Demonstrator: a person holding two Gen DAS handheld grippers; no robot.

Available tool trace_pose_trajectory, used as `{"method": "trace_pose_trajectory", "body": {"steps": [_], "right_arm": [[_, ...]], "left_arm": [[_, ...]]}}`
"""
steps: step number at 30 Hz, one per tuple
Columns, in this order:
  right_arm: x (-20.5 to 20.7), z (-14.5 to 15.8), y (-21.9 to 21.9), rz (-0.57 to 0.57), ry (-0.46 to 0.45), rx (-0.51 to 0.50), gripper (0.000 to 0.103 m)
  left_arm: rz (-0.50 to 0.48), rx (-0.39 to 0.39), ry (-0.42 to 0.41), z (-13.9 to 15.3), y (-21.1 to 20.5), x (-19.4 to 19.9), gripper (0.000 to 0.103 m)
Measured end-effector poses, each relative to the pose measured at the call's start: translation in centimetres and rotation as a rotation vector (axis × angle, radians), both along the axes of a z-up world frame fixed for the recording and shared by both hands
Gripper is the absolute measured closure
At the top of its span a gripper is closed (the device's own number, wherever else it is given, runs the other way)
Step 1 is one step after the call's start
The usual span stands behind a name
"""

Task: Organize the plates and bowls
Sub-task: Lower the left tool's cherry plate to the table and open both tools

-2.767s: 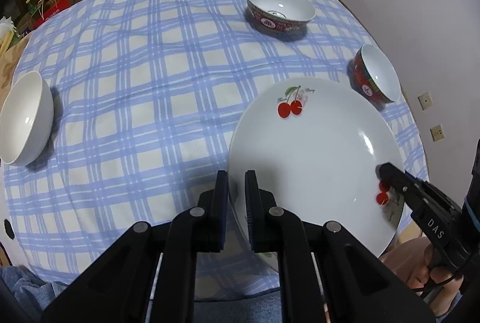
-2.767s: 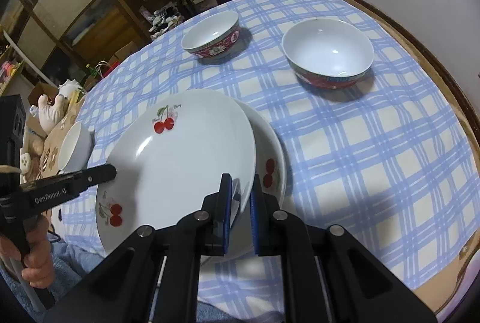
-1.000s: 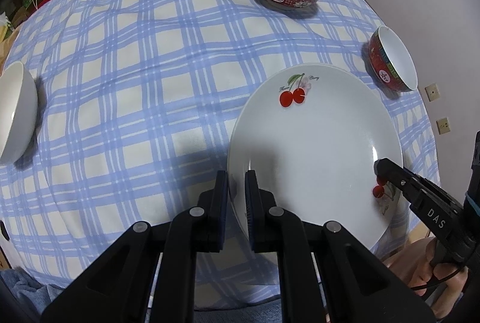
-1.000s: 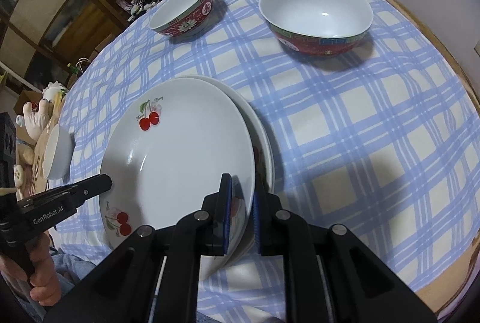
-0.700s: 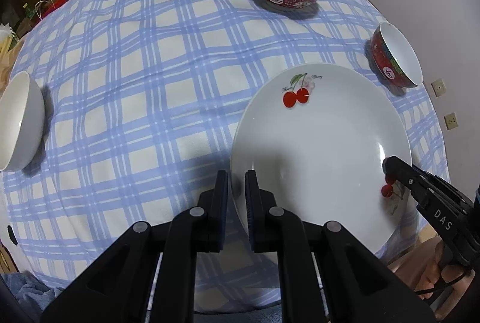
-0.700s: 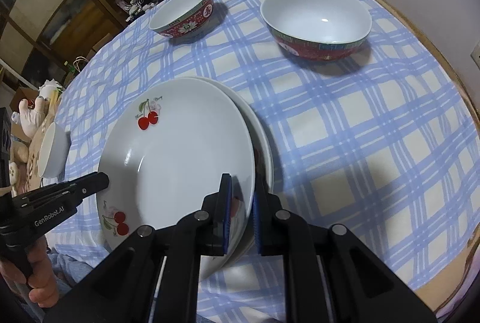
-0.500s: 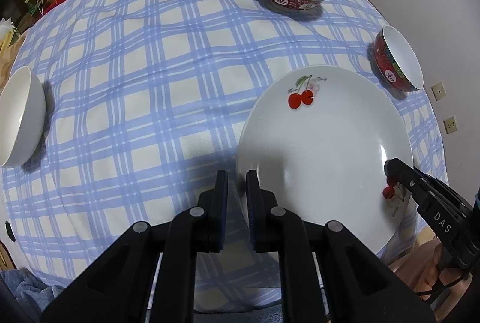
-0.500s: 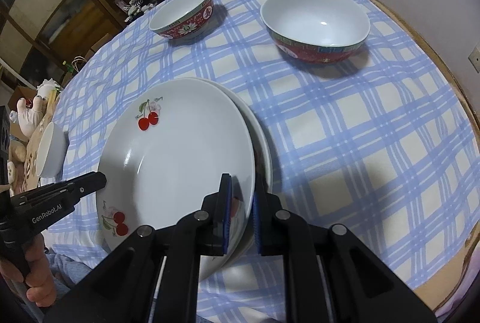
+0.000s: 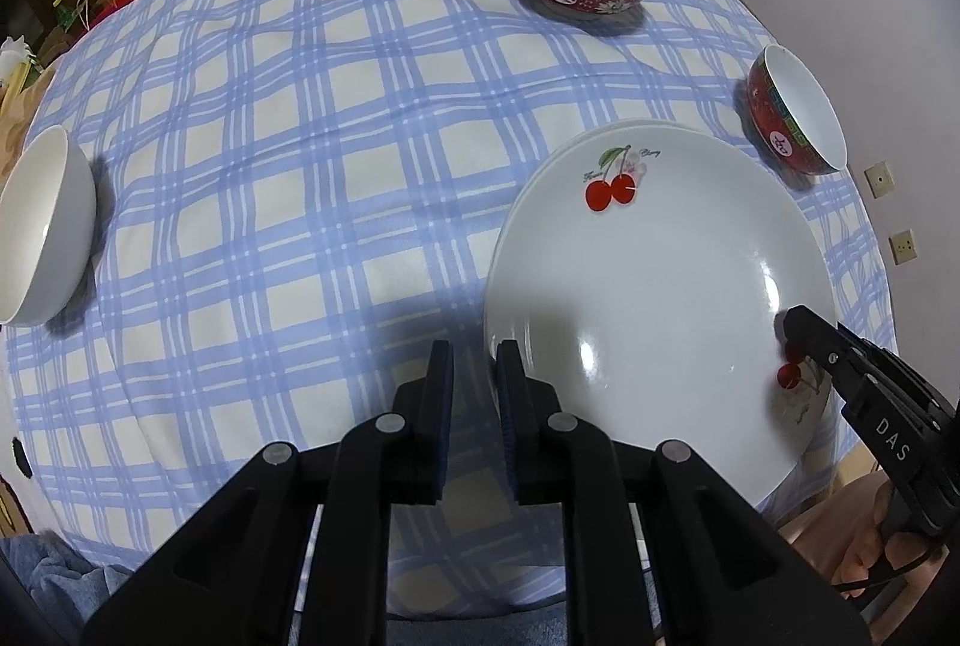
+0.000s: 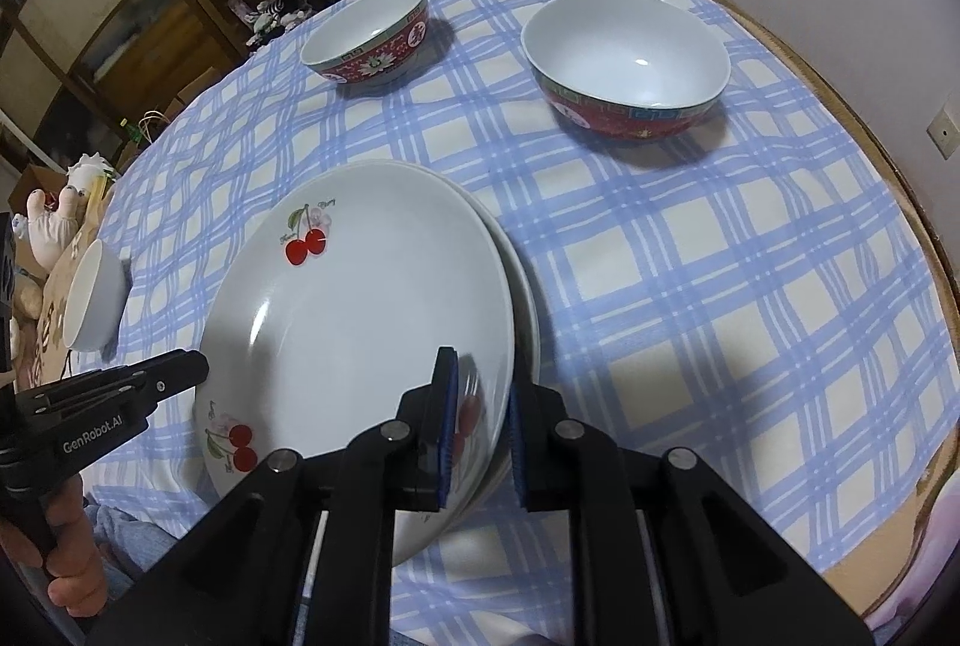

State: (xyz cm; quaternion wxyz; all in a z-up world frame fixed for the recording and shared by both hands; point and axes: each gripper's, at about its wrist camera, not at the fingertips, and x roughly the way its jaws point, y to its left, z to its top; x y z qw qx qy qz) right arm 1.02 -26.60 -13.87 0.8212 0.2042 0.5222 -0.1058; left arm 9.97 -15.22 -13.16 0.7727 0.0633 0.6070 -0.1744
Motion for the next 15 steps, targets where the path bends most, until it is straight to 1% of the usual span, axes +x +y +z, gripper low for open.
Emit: {"method": "trace_pose_trajectory", "body": {"steps": [6,8,10,15], "right_arm": [[-0.18,0.38,0.35,0.002,0.004,-0.051,0.085],[-0.19,0.39,0.4,-0.007,0.02,-0.082,0.085],[-0.14,0.26,0.46,-0.005,0.025,-0.08,0.084],[-0.05,0.24,0.36,-0.005,0.025,-0.08,0.084]], "left_arm": [[0.001,0.005,-0.004,0.05,0.06,-0.22,0.088],[0.0,-0.001,-0.006,0.09,0.13,-0.3,0.085],[0.001,0.0,-0.019,0.31,0.2,-0.36,0.084],[0.0,-0.001,-0.021,0.37,0.28,-0.48,0.084]]}}
